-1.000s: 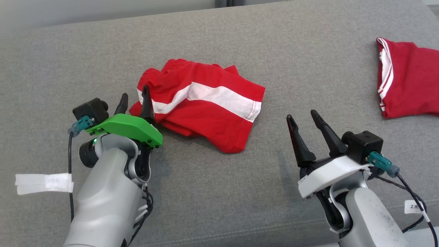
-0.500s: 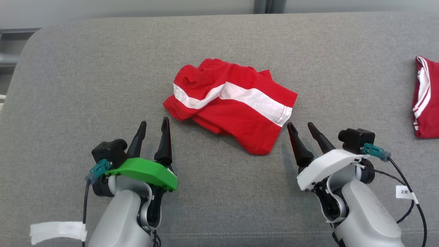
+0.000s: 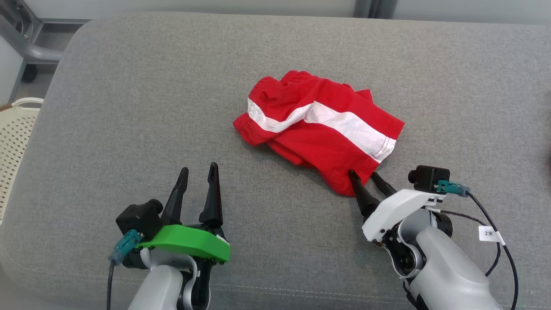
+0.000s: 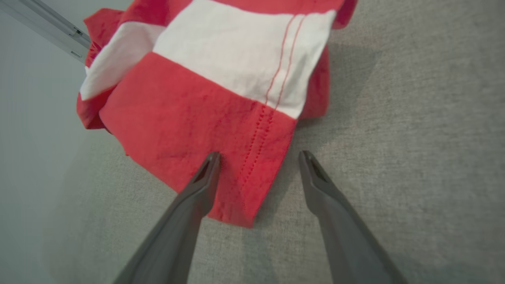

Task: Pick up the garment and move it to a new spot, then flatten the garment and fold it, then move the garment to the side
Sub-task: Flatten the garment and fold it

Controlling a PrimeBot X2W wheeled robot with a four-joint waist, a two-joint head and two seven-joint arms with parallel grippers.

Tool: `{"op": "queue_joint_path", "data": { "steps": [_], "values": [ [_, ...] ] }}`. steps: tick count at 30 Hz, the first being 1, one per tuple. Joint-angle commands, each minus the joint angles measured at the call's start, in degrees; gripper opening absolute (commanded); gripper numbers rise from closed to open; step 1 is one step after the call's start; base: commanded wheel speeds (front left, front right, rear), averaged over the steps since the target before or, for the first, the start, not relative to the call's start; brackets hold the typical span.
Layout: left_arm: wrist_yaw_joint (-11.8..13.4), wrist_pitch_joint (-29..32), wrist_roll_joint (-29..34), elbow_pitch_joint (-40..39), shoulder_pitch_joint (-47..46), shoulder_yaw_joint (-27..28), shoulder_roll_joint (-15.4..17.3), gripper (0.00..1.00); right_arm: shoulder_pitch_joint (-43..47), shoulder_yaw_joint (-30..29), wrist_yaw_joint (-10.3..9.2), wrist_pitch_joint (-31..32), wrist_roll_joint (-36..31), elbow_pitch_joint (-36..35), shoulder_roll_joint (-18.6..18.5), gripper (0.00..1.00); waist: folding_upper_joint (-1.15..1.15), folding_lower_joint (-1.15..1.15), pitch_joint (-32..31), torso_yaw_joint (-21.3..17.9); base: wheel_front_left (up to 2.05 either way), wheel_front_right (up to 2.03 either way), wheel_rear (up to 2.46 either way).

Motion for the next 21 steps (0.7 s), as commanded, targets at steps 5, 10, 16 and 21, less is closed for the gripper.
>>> {"op": "queue_joint_path", "data": {
  "steps": [5, 10, 16, 21],
  "values": [
    [0.5, 0.0, 0.5, -1.6, 1.6, 1.5, 0.1, 1.0, -2.3, 2.9, -0.02, -1.7, 5.5, 2.3, -0.3, 0.36, 0.0, 0.0, 0.0, 0.4, 0.0, 0.0, 0.0],
    [0.6, 0.0, 0.7, -2.1, 2.0, 2.1, 0.1, 1.0, -2.9, 4.9, -0.02, -3.5, 7.0, 3.1, -1.5, 0.0, 0.0, 0.0, -0.1, 0.0, 0.0, 0.0, 0.0],
    [0.6, 0.0, 0.2, -2.5, 2.7, 2.5, 0.1, 1.0, -0.8, 8.5, -0.02, -2.3, 8.1, -0.7, -6.7, 0.0, 0.0, 0.0, -0.5, -1.7, 0.0, 0.0, 0.0],
    [0.7, 0.0, -0.1, -3.0, 2.8, 2.8, 0.1, 1.0, 0.3, 10.1, -0.02, 1.4, 8.9, -5.4, -13.5, 0.0, 0.0, 0.0, -0.5, -3.6, 0.0, 0.0, 0.0]
  ]
}}
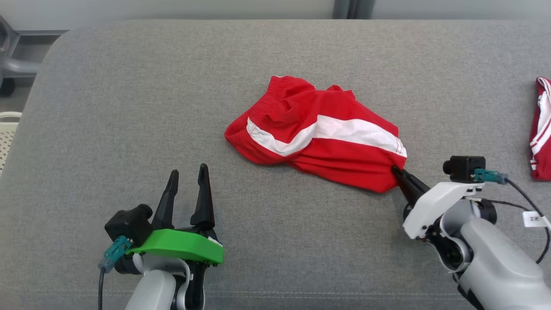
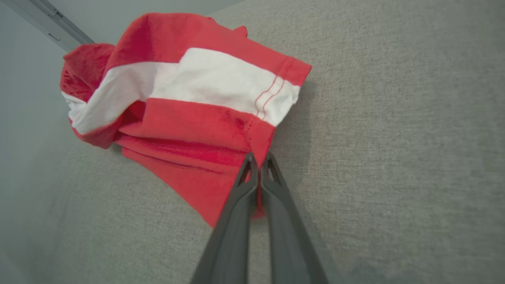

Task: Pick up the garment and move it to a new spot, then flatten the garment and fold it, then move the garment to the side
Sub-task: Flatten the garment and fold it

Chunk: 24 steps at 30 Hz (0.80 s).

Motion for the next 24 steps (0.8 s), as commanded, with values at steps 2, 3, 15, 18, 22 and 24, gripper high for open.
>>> {"op": "queue_joint_path", "data": {
  "steps": [2, 3, 15, 18, 22, 24],
  "values": [
    [0.2, 0.0, -0.1, -0.3, 0.5, 0.1, 0.1, 1.0, 0.4, 0.3, -0.02, 1.7, 0.5, -1.3, -2.4, 0.0, 0.0, 0.0, 0.2, -1.4, 0.0, 0.0, 0.0],
    [0.1, 0.0, -0.1, -0.3, 0.5, 0.1, 0.1, 1.0, 0.2, 0.5, -0.02, 2.8, 0.9, -1.9, -3.5, 0.0, 0.0, 0.0, 0.2, -1.6, 0.0, 0.0, 0.0],
    [-0.1, 0.0, 0.3, 0.1, -0.7, -0.6, 0.1, 1.0, -1.5, 3.9, -0.02, 7.0, 5.9, -2.1, -10.1, 0.0, 0.0, 0.0, 1.3, -2.8, 0.0, 0.0, 0.0],
    [-0.3, 0.0, 0.5, 0.3, -0.7, -0.5, 0.1, 1.0, -1.2, 5.8, -0.02, 5.0, 6.9, -1.2, -8.7, 0.71, 0.0, 0.0, 1.1, -3.2, 0.0, 0.0, 0.0],
    [-0.4, 0.0, 0.6, 0.5, -0.5, -0.2, 0.2, 1.0, -0.6, 7.7, -0.02, 2.6, 7.0, -0.1, -8.1, 1.0, 0.0, 0.0, 0.9, -3.8, 0.0, 0.0, 0.0],
    [-0.5, 0.0, 0.7, 0.6, -0.3, -0.3, 0.3, 1.0, -0.4, 8.6, -0.02, 1.4, 6.5, 0.5, -7.5, 1.0, 0.0, 0.0, 0.8, -4.2, 0.0, 0.0, 0.0]
  ]
}}
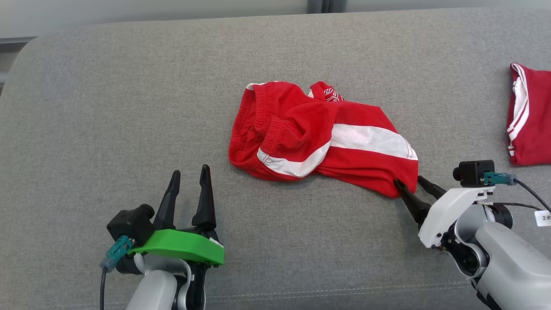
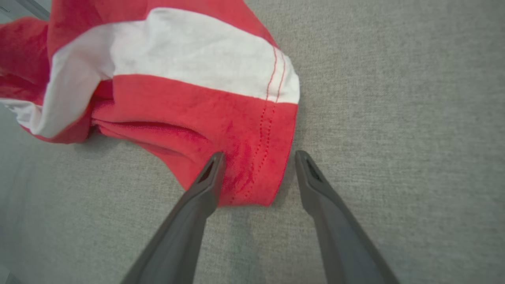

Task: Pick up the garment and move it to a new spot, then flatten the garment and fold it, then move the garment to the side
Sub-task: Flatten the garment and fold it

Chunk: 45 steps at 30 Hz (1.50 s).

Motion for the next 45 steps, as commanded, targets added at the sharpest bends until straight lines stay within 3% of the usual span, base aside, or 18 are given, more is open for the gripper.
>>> {"op": "queue_joint_path", "data": {
  "steps": [1, 14, 23, 33, 40, 45],
  "values": [
    [-0.3, 0.0, 0.6, 0.2, 0.0, 0.0, 0.3, 1.0, 0.8, 0.6, -0.02, -0.9, -0.4, 0.5, 0.4, 1.0, 0.0, 0.0, -0.2, -0.4, 0.0, 0.0, 0.0],
    [-0.4, 0.0, 0.4, 0.3, 1.7, -0.8, 0.8, 1.0, 3.4, 0.3, -0.02, -8.9, -0.9, -0.4, -0.6, 1.0, 0.0, 0.0, -2.6, -2.2, 0.0, 0.0, 0.0],
    [0.4, 0.1, 2.1, -2.2, 4.7, -0.9, 3.9, 1.0, 6.8, -9.4, -0.01, -13.1, -8.5, -5.0, -0.7, 1.0, 0.0, 0.0, -6.0, -4.2, 0.0, 0.0, 0.0],
    [3.7, 0.2, 5.0, -7.2, 10.4, -0.1, 8.5, 1.0, 14.2, -24.9, -0.01, -12.0, -27.3, -17.8, 8.2, 1.0, 0.0, 0.0, -8.8, -4.9, 0.0, 0.0, 0.0],
    [5.2, 0.2, 4.8, -10.0, 14.3, 0.4, 9.7, 1.0, 21.1, -30.0, -0.01, -6.4, -35.3, -28.6, 15.4, 1.0, 0.0, 0.0, -10.1, -4.7, 0.0, 0.0, 0.0],
    [6.2, 0.1, 4.6, -11.1, 16.3, 1.3, 10.3, 1.0, 24.3, -31.2, -0.01, -4.0, -37.6, -33.2, 18.1, 1.0, 0.0, 0.0, -10.8, -4.7, 0.0, 0.0, 0.0]
  ]
}}
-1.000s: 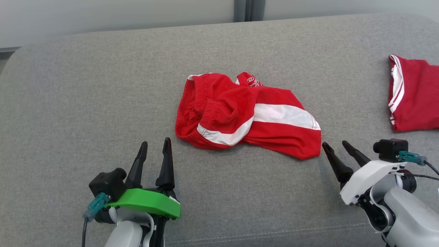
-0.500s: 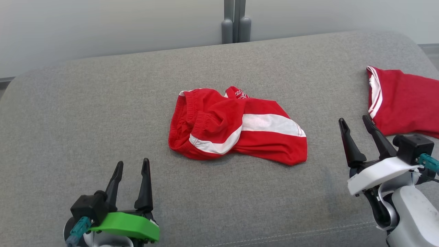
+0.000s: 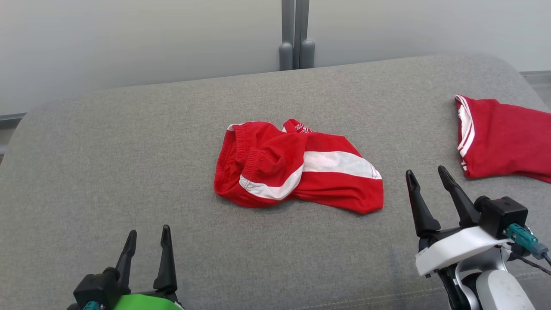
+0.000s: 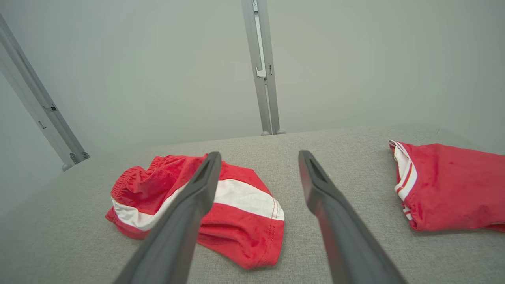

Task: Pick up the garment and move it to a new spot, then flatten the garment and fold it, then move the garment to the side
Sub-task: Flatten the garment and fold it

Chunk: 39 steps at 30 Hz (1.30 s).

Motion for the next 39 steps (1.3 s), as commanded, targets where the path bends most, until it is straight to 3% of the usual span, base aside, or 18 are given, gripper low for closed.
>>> {"op": "queue_joint_path", "data": {
  "steps": [1, 10, 27, 33, 39],
  "values": [
    [0.4, -0.2, -0.4, -0.4, 1.1, 0.6, 0.6, 1.0, 1.2, -0.2, 0.0, 0.5, -0.8, -1.0, 0.6, 1.0, 0.0, 0.0, -0.2, 0.0, 0.0, 0.0, 0.0],
    [1.3, -0.4, -0.6, -1.5, 2.8, 1.4, 0.5, 1.0, 2.3, -0.5, 0.0, 2.0, -2.2, -2.8, 2.2, 1.0, 0.0, 0.0, -0.9, 0.3, 0.0, 0.0, 0.0],
    [0.3, 0.4, 0.4, -0.8, 0.8, -0.1, 1.1, 1.0, 1.9, -0.1, 0.0, 2.7, -2.3, -3.2, 2.7, 1.0, 0.0, 0.0, -0.3, 0.5, 0.0, 0.0, 0.0],
    [-2.7, 4.3, 2.1, 1.4, -3.8, -4.1, 2.3, 1.0, 1.2, -0.1, 0.0, 2.3, -1.9, -3.1, 2.8, 1.0, 0.0, 0.0, 0.7, -0.1, 0.0, 0.0, 0.0],
    [-8.7, 10.5, 3.4, 6.7, -12.5, -9.5, 2.7, 1.0, 0.4, 0.6, 0.0, 2.2, -1.5, -2.7, 2.8, 1.0, 0.0, 0.0, 2.2, -1.2, 0.0, 0.0, 0.0]
  ]
}}
